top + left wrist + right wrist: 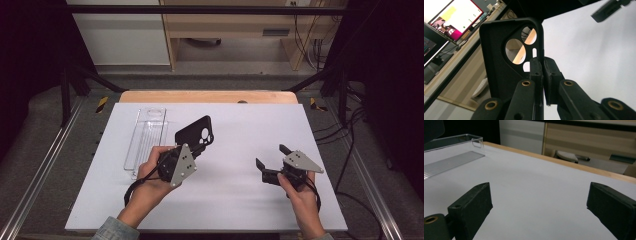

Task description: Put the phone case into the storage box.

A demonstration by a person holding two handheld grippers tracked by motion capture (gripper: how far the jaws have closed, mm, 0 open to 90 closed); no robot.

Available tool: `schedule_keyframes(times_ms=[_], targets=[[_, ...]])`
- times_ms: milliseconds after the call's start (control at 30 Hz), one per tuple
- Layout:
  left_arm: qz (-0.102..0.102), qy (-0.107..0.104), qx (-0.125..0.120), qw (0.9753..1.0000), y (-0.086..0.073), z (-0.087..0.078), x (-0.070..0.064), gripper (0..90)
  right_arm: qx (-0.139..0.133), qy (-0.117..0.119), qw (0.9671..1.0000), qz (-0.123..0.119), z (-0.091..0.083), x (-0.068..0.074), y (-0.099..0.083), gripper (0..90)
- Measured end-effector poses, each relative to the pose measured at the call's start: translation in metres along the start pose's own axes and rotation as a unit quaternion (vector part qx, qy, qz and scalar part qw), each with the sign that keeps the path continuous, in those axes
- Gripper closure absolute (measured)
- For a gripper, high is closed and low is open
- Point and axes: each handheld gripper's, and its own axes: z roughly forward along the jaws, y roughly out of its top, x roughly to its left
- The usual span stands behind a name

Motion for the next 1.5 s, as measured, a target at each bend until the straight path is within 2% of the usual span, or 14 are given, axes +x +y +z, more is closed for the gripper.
schedule_keyframes(times_ms=[100, 133, 200, 367, 433, 500, 667, 900, 1067, 1267, 1367, 1500], targets=[[-0.004, 0.005, 0.000, 1.0000, 0.000, -0.001, 0.002, 86.2, -0.008, -0.006, 0.9999, -0.003, -0.001, 0.000, -0.007, 6.3], [-0.008, 0.010, 0.000, 0.9999, 0.000, -0.001, 0.004, 86.2, -0.013, -0.006, 0.9999, 0.003, -0.002, -0.002, -0.016, 6.3], [-0.016, 0.015, -0.002, 0.9998, 0.000, -0.002, 0.007, 86.2, -0.011, -0.006, 0.9999, 0.007, -0.004, -0.002, -0.019, 6.3], [-0.043, 0.029, -0.011, 0.9986, 0.001, -0.004, 0.014, 86.2, -0.014, -0.006, 0.9998, 0.012, -0.007, -0.002, -0.022, 5.6], [-0.052, 0.035, -0.015, 0.9979, 0.001, -0.005, 0.017, 86.2, -0.016, -0.006, 0.9998, 0.007, -0.008, -0.002, -0.023, 5.5], [-0.066, 0.042, -0.020, 0.9967, 0.001, -0.007, 0.021, 86.3, -0.016, -0.005, 0.9998, 0.004, -0.008, -0.002, -0.024, 5.4], [-0.085, 0.058, -0.023, 0.9945, -0.002, -0.011, 0.028, 86.3, -0.010, -0.001, 0.9999, -0.001, -0.008, -0.002, -0.027, 5.3], [-0.116, 0.083, -0.037, 0.9890, -0.002, -0.022, 0.040, 86.4, -0.013, 0.001, 0.9999, -0.001, -0.010, -0.001, -0.029, 5.1], [-0.132, 0.098, -0.043, 0.9855, -0.004, -0.025, 0.047, 86.4, -0.015, 0.000, 0.9999, -0.002, -0.010, -0.001, -0.029, 4.9], [-0.141, 0.104, -0.043, 0.9837, -0.008, -0.029, 0.051, 86.3, -0.018, -0.003, 0.9998, -0.006, -0.009, 0.000, -0.029, 4.7], [-0.154, 0.110, -0.043, 0.9810, -0.012, -0.032, 0.055, 86.4, -0.015, -0.001, 0.9998, -0.010, -0.008, 0.001, -0.030, 4.5], [-0.161, 0.115, -0.045, 0.9793, -0.014, -0.035, 0.059, 86.4, -0.016, -0.002, 0.9998, -0.009, -0.008, 0.001, -0.030, 4.5]])
